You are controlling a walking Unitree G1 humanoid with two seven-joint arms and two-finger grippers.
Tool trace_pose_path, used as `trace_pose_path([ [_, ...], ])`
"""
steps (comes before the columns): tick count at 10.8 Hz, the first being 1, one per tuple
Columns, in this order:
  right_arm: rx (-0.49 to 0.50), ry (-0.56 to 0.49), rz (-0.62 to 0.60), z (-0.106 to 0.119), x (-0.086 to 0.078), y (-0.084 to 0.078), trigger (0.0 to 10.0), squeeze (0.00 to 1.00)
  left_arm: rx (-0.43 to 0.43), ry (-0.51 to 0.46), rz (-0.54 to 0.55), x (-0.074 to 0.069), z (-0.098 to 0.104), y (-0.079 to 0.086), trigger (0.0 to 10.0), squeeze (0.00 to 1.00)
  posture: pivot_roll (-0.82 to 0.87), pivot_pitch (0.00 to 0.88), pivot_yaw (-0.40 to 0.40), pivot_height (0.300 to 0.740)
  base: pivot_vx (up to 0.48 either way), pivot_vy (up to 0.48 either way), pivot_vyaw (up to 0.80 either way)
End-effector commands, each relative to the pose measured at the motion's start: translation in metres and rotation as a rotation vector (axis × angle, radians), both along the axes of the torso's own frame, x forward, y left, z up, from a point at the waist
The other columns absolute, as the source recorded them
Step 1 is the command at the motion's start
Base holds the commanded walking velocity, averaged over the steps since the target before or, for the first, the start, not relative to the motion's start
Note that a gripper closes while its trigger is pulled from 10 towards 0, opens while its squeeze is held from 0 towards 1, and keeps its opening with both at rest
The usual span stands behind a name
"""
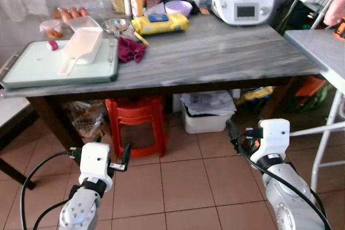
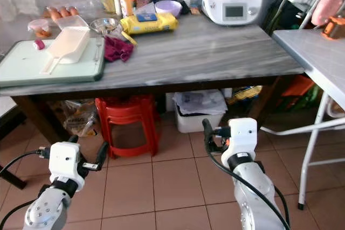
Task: Setting the table
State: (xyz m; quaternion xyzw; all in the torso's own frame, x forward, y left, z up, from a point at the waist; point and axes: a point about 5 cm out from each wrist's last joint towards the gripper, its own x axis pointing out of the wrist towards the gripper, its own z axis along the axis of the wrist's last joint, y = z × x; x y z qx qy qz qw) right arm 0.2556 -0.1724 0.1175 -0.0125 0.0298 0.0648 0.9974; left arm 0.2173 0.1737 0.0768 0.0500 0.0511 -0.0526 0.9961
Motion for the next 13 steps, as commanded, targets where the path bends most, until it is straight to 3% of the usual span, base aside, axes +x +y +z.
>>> trace_pose_path([
  [1, 0.004, -0.013, 0.007, 0.0027, 0.0012, 0.0031, 10.0, 0.0, 0.02, 0.013, 0.022, -0.0018, -0.0013, 0.0051, 10.0, 0.0, 0.02, 0.075, 0.015, 0.74, 0.0, 0.0, 0.0],
  [3, 0.001, -0.015, 0.01, 0.0023, 0.0022, 0.004, 10.0, 0.0, 0.032, 0.014, 0.029, -0.0011, -0.0025, 0.0058, 10.0, 0.0, 0.02, 0.07, 0.011, 0.74, 0.0, 0.0, 0.0],
  [13, 0.005, 0.001, 0.01, -0.0021, -0.0006, 0.0046, 10.0, 0.0, 0.042, 0.038, 0.034, -0.002, -0.0104, 0.0084, 10.0, 0.0, 0.02, 0.083, 0.02, 0.74, -0.279, 0.0, 0.0],
])
